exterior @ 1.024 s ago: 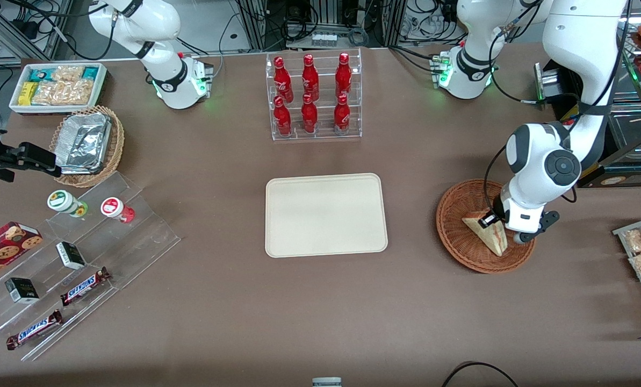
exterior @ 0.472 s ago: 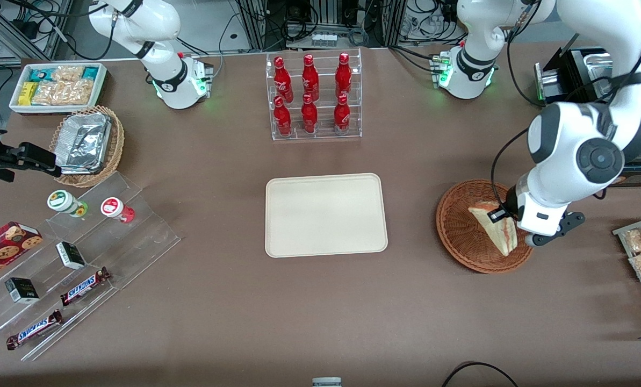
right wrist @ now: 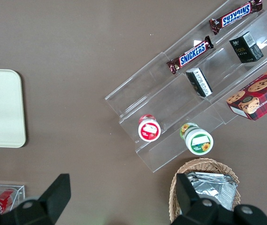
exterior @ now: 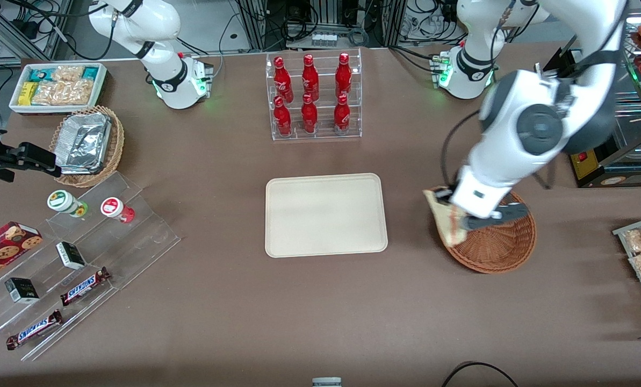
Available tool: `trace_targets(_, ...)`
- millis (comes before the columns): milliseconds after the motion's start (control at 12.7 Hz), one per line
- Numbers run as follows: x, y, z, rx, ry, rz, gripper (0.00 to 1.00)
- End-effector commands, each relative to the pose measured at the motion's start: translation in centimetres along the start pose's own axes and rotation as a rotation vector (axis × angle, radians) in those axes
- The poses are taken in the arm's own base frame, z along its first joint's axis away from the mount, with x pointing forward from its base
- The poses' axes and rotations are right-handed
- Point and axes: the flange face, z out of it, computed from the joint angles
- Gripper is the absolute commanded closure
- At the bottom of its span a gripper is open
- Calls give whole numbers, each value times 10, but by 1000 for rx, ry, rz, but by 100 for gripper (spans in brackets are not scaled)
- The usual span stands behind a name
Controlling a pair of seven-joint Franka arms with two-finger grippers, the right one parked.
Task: Place sandwich from basket to tray
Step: 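Lift the sandwich out of the basket with the left gripper, then carry the sandwich over the cream tray with the left gripper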
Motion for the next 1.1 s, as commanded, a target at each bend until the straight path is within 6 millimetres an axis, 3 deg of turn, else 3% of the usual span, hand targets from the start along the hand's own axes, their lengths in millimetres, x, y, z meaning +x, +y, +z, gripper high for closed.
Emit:
trace_targets(0,-16,73,25,31,-9,89,100)
trace_targets(236,-48,148,60,46,-27,145,100)
trace_targets(551,-94,218,118,62,26,179,100)
trace_targets(787,-123,254,160,63,86,178,100)
trace_targets(1024,-139,270,193,64,91,216,100)
